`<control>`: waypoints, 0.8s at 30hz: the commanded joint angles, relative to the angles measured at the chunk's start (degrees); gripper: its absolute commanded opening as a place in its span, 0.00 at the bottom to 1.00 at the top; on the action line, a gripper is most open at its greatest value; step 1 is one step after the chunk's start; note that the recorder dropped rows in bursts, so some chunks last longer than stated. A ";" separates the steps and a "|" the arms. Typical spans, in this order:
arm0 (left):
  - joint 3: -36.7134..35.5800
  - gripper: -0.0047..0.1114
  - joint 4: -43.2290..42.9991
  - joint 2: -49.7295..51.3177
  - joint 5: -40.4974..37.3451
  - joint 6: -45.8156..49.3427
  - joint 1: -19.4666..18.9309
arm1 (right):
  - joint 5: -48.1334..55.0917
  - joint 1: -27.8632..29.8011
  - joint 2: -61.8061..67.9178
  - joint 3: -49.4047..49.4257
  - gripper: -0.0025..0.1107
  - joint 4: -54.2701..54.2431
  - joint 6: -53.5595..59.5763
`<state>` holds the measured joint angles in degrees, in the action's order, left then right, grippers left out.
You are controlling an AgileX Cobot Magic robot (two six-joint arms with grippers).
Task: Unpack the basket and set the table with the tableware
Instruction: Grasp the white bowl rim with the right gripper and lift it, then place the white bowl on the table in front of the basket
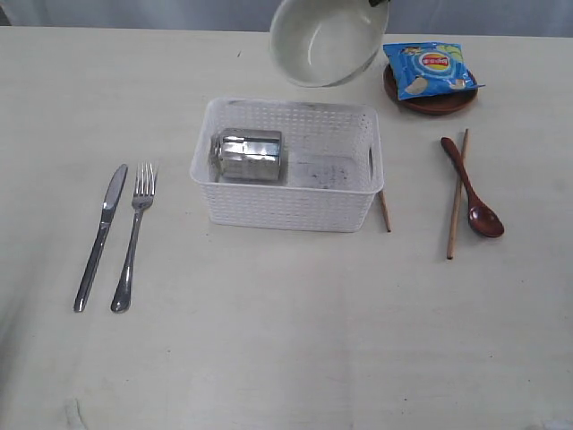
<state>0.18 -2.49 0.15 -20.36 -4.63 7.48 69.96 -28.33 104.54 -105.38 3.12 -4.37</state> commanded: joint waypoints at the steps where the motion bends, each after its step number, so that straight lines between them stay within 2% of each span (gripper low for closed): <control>1: -0.18 0.04 -0.52 -0.15 0.61 -0.24 -0.11 | 0.00 0.06 -3.69 0.92 0.02 -15.88 7.05; 4: -0.18 0.04 -0.52 -0.15 0.61 -0.24 -0.11 | 0.00 0.06 -5.49 5.55 0.02 -25.92 11.44; 7: -0.18 0.04 -0.52 -0.15 0.61 -0.24 -0.11 | -0.16 0.06 -7.28 12.89 0.02 -31.56 13.88; 12: -0.18 0.04 -0.52 -0.15 0.61 -0.24 -0.11 | -4.13 -1.05 -9.48 26.95 0.02 -35.04 17.66; 17: -0.18 0.04 -0.52 -0.15 0.61 -0.24 -0.11 | -12.39 -5.53 -10.13 39.46 0.02 -35.19 18.76; 24: -0.18 0.04 -0.52 -0.15 0.61 -0.24 -0.11 | -21.67 -8.55 -9.54 46.35 0.02 -38.80 19.09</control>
<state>0.18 -2.49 0.15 -20.36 -4.63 7.48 51.39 -36.60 95.38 -60.22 -32.81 13.61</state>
